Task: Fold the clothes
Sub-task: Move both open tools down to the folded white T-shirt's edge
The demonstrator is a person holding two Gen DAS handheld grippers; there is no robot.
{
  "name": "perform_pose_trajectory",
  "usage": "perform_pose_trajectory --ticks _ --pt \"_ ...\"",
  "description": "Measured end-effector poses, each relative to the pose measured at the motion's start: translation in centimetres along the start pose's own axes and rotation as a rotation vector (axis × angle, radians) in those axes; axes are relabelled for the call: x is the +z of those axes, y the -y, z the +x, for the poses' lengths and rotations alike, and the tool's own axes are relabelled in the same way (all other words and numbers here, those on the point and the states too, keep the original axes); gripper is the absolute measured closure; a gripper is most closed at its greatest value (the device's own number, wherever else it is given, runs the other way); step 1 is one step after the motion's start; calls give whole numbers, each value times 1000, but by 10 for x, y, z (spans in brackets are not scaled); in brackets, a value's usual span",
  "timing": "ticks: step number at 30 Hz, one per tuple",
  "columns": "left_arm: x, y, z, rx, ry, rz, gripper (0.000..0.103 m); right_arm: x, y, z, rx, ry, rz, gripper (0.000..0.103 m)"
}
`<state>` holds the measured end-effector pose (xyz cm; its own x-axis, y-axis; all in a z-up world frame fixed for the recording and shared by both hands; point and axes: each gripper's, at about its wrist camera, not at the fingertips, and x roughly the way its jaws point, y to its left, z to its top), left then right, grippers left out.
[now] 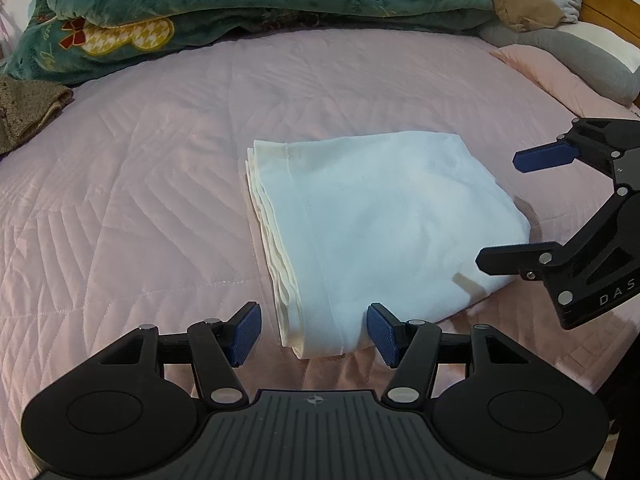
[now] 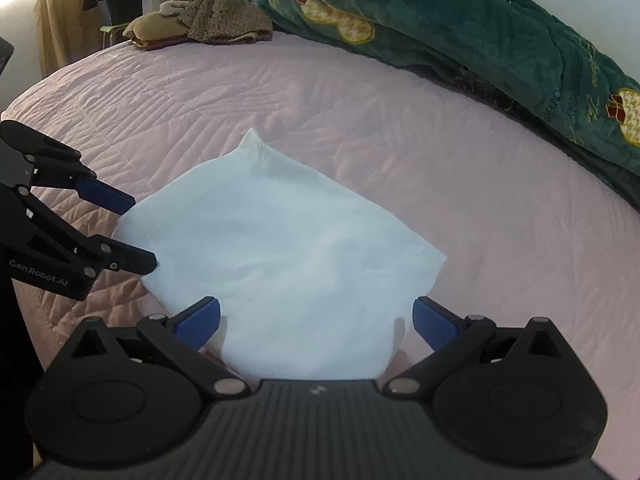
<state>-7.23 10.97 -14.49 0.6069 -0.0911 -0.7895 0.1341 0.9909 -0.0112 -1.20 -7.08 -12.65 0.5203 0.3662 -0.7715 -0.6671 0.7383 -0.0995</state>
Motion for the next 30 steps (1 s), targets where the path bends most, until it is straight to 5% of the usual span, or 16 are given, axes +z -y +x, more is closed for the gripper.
perform_pose_trajectory --ticks 10,19,25,30 --pt "-13 8 -8 -11 -38 227 42 -19 -2 -5 57 -70 -28 0" --pt "2 6 1 -17 -45 250 42 -25 8 -2 49 -93 68 0" --pt "-5 -14 2 -140 -79 88 42 -19 6 -4 23 -72 59 0" --pt "-5 -22 0 -78 -82 -32 42 3 9 -5 44 -48 23 0"
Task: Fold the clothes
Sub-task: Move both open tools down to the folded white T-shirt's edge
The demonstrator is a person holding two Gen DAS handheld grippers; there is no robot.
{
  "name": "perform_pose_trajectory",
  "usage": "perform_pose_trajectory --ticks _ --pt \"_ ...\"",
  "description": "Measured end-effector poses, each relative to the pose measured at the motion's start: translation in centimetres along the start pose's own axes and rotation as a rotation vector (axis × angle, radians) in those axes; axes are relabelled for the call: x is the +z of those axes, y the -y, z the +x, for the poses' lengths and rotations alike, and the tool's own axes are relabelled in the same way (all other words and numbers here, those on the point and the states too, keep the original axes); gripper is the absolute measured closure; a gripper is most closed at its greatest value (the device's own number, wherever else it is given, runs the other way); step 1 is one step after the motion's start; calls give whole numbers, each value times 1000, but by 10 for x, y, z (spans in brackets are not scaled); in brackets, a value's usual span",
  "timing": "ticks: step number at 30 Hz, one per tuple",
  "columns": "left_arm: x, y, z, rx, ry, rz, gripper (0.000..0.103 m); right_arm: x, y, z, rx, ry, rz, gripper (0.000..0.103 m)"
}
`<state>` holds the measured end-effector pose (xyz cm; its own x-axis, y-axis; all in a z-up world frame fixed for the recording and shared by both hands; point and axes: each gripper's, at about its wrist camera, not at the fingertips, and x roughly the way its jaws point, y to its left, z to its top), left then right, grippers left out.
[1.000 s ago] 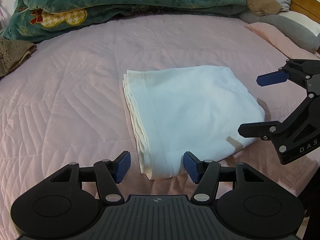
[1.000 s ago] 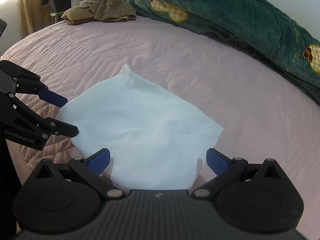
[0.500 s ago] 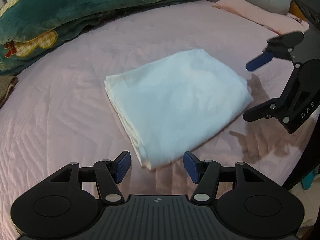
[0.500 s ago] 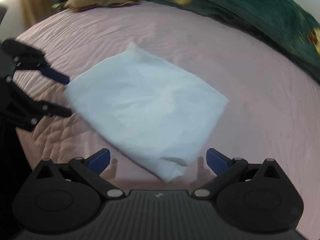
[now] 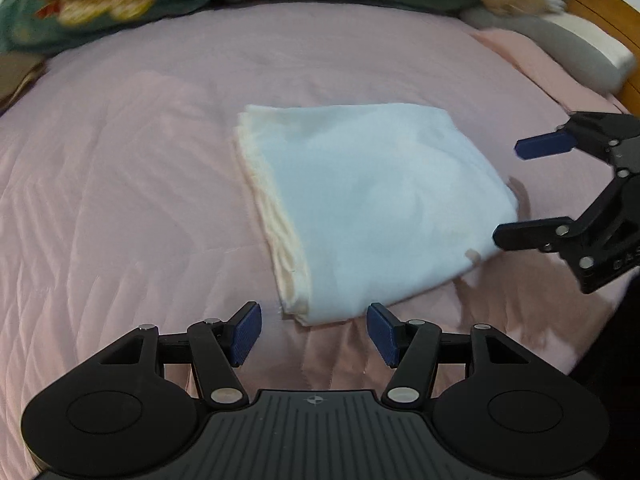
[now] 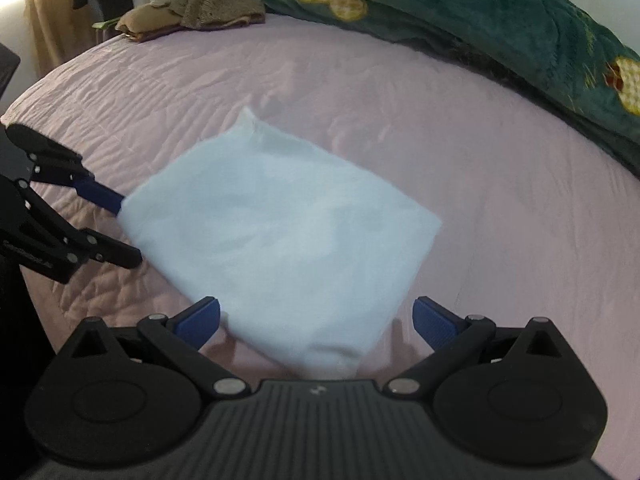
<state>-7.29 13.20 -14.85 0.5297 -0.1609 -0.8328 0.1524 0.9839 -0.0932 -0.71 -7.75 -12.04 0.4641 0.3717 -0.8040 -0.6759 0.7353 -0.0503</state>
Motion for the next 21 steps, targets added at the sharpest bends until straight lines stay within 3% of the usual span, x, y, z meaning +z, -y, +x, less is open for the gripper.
perform_pose_trajectory --ticks 4,8,15,21 --pt "1 8 1 57 12 -25 42 30 0 1 42 19 -64 1" --pt "4 11 4 62 29 -37 46 33 -4 2 26 17 -98 1" --pt "-3 18 2 57 28 2 44 -22 -1 0 1 -67 -43 1" --pt "-2 16 -1 32 30 18 44 -32 -5 5 15 -65 -68 1"
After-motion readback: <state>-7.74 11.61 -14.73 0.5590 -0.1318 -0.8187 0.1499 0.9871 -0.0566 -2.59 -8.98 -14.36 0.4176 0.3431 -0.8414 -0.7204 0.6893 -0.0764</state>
